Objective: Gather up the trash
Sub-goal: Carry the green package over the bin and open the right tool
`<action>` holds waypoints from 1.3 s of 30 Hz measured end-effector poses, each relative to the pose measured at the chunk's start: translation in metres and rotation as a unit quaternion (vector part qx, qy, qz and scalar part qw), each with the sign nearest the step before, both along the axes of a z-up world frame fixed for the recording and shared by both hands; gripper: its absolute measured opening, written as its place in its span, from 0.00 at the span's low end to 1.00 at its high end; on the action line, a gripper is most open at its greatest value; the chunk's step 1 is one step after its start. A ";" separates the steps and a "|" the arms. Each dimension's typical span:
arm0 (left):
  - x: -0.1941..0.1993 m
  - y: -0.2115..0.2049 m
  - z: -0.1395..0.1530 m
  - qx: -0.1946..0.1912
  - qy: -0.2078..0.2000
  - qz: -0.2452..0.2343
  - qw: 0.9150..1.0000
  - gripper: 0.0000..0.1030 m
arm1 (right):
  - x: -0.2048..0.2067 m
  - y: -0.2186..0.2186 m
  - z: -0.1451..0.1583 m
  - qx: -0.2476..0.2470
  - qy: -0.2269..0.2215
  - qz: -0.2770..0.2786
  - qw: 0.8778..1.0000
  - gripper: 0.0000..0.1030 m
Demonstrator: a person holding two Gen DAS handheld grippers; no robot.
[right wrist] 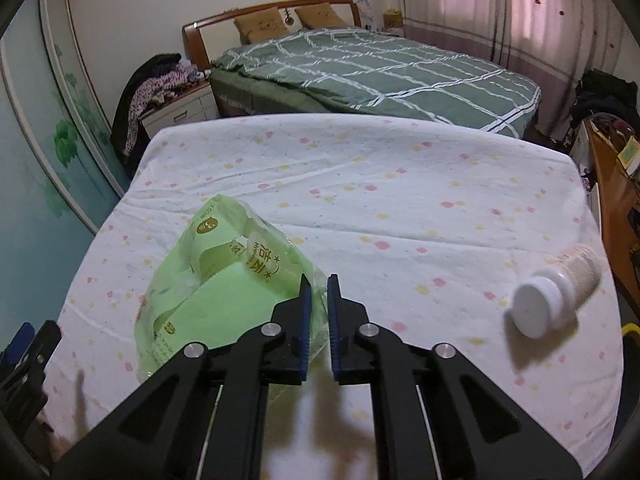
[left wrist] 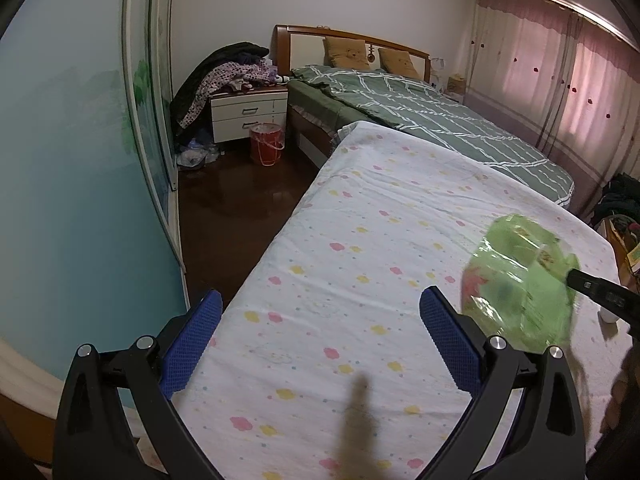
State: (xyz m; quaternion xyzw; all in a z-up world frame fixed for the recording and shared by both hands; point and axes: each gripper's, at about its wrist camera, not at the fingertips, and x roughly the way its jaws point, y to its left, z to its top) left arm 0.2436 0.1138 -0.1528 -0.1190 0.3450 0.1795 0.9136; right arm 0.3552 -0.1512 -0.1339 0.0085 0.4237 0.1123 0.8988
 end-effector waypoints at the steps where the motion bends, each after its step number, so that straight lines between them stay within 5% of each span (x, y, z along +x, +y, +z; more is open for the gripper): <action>1: 0.000 0.000 0.000 0.000 0.000 -0.001 1.000 0.95 | -0.005 -0.006 0.003 0.007 -0.002 -0.003 1.000 0.07; 20: 0.000 -0.015 0.002 0.010 -0.002 -0.022 1.000 0.95 | -0.111 -0.182 0.033 0.039 -0.059 -0.179 0.981 0.08; 39: 0.008 -0.072 0.017 0.019 0.011 -0.100 0.995 0.95 | -0.177 -0.372 -0.010 0.025 -0.052 -0.440 0.896 0.08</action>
